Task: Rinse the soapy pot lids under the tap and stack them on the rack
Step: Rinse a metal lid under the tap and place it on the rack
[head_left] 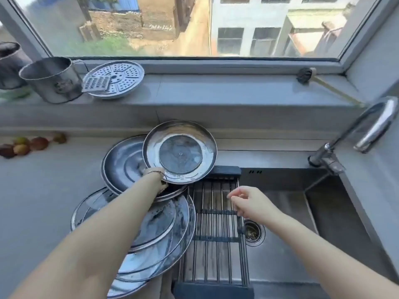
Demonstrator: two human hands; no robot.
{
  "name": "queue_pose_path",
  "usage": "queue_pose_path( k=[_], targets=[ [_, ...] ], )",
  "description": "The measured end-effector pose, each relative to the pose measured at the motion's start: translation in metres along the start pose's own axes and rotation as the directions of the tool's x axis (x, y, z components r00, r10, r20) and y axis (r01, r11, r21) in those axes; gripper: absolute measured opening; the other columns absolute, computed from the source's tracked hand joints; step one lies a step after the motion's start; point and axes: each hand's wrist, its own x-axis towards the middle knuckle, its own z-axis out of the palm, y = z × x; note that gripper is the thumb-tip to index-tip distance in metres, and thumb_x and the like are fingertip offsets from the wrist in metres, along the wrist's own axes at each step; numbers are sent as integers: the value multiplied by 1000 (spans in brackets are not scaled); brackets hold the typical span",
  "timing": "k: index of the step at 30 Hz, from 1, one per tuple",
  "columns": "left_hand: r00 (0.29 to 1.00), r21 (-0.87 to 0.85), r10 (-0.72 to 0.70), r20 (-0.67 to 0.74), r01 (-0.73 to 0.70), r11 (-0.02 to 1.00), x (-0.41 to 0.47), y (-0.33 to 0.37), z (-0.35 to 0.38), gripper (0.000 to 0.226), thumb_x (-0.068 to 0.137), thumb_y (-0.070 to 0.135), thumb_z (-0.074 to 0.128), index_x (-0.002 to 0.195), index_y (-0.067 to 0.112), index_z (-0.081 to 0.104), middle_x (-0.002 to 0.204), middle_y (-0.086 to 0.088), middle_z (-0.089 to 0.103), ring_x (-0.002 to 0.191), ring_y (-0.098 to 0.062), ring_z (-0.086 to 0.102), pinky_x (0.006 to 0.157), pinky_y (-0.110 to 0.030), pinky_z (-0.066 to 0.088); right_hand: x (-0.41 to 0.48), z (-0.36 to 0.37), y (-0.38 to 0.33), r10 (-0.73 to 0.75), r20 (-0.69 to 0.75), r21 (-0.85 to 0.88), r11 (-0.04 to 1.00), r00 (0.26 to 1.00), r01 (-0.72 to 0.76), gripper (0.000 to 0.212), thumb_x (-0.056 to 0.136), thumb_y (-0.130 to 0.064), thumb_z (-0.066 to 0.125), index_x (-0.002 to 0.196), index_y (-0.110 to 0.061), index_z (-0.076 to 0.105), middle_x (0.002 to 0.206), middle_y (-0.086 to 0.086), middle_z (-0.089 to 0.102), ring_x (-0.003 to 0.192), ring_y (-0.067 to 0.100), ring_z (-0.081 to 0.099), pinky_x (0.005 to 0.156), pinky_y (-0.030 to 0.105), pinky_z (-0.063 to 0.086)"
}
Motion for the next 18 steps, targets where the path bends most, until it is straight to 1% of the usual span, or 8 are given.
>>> queue_pose_path(
  k=[3,4,7,9,11,13,15,18],
  targets=[
    [998,44,-39,-53,42,998,11,0,-1,41,98,18,25,135,12,42,131,-4,53,119,-27,52,88,-42,49,3,2,4,65,-31,26,998,997,-64,20,88,-11,45,83,-21,61,69,-1,57,53,11,53,50,17,42],
    [998,67,17,-66,-13,998,4,1,-3,43,99,20,23,137,10,41,136,-5,50,117,-26,51,92,-36,47,4,4,7,73,-35,26,997,997,-72,20,89,-11,45,83,-22,61,70,-1,58,53,11,53,49,17,42],
    [970,239,234,-74,-210,948,-24,-3,-2,39,96,3,35,134,-6,40,128,-20,53,94,-20,49,73,-22,43,6,2,9,78,-55,44,996,995,-75,19,90,-13,46,83,-22,61,71,-1,57,54,11,54,55,20,45],
    [941,298,309,-141,-257,919,-42,-4,-5,36,95,-2,35,129,-10,42,111,-23,58,96,-25,50,76,-27,40,7,-1,11,60,-88,76,996,994,-53,17,90,-15,46,84,-21,61,71,-1,57,56,12,54,61,26,47],
    [890,436,421,-173,-315,843,-58,-3,-5,33,92,-1,36,122,-10,47,115,-24,58,106,-36,53,84,-35,41,7,-7,12,62,-151,155,987,987,-38,15,93,-19,47,91,-16,61,77,2,57,60,12,54,61,26,48],
    [859,490,504,-89,-403,773,-81,-1,-2,27,90,0,38,112,-7,53,107,-23,57,97,-36,53,77,-34,38,6,-19,9,97,-217,299,954,971,-29,21,96,-26,45,104,-9,57,87,5,57,68,14,57,60,22,49],
    [838,506,546,6,-473,721,-106,-5,4,15,90,2,39,96,1,53,94,-17,52,86,-27,48,72,-28,34,2,-35,10,152,-244,433,901,958,-33,29,98,-36,39,113,-12,49,94,7,56,84,22,62,70,28,53],
    [818,494,559,137,-546,677,-136,-20,16,11,87,4,41,82,3,51,90,-18,58,85,-30,55,76,-32,45,-5,-61,18,175,-245,576,817,954,-2,30,99,-43,30,101,-18,47,99,9,61,91,26,64,79,35,53]
  ],
)
